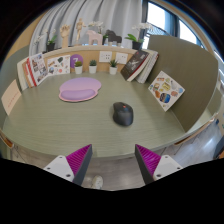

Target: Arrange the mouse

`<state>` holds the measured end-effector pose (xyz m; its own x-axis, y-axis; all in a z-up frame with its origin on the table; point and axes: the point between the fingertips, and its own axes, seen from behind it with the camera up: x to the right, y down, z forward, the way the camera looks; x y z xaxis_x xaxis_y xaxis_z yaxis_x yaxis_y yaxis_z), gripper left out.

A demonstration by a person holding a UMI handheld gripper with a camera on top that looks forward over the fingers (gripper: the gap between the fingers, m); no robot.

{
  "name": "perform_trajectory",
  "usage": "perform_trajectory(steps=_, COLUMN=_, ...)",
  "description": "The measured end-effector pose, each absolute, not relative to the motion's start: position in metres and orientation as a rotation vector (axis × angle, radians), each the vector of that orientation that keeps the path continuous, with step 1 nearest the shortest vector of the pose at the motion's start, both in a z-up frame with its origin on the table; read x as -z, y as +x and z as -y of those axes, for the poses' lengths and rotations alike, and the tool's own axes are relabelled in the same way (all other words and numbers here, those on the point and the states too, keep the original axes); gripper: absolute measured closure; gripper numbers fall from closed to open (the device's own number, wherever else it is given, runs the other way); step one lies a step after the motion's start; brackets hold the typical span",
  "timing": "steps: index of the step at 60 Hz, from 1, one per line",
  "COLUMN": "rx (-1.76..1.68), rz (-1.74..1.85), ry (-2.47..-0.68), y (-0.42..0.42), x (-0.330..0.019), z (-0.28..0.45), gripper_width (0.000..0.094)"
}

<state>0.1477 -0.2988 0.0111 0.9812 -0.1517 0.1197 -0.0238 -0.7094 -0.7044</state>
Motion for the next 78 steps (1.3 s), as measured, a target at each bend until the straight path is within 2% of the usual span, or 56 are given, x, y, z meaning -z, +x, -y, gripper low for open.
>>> perform_trajectory(steps=9, rx=0.171, rz=-0.149, ry=-2.378, y=0.183, x=0.009, z=0.257, gripper_width=0.0072)
perform_trajectory(steps=25, rx=0.060, rz=-0.103, ry=-2.376, y=0.201, x=0.013, z=0.169, gripper_width=0.0097)
perform_trajectory(steps=28, rx=0.047, rz=-0.101, ry=-2.382, y=0.199, x=0.014, z=0.160, gripper_width=0.0162)
perform_trajectory(steps=34, rx=0.038, rz=-0.102, ry=-2.385, y=0.204, x=0.016, z=0.148, gripper_width=0.0351)
perform_trajectory(steps=35, rx=0.040, rz=-0.107, ry=-2.385, y=0.204, x=0.015, z=0.147, gripper_width=0.0408)
perform_trajectory(steps=42, rx=0.060, rz=-0.112, ry=-2.406, y=0.204, x=0.016, z=0.147, gripper_width=0.0471)
perform_trajectory(steps=47, rx=0.075, rz=-0.116, ry=-2.411, y=0.204, x=0.017, z=0.147, gripper_width=0.0560)
perform_trajectory(steps=48, rx=0.078, rz=-0.118, ry=-2.416, y=0.204, x=0.017, z=0.148, gripper_width=0.0525)
perform_trajectory(steps=49, rx=0.080, rz=-0.119, ry=-2.418, y=0.204, x=0.017, z=0.148, gripper_width=0.0594)
perform_trajectory(steps=63, rx=0.088, rz=-0.167, ry=-2.462, y=0.201, x=0.015, z=0.148, gripper_width=0.0602)
perform_trajectory(steps=66, rx=0.076, rz=-0.197, ry=-2.450, y=0.199, x=0.001, z=0.143, gripper_width=0.0602)
perform_trajectory(steps=70, rx=0.118, rz=-0.198, ry=-2.395, y=0.201, x=-0.035, z=0.130, gripper_width=0.0599)
perform_trajectory(steps=78, rx=0.162, rz=-0.193, ry=-2.235, y=0.197, x=-0.143, z=0.087, gripper_width=0.0600)
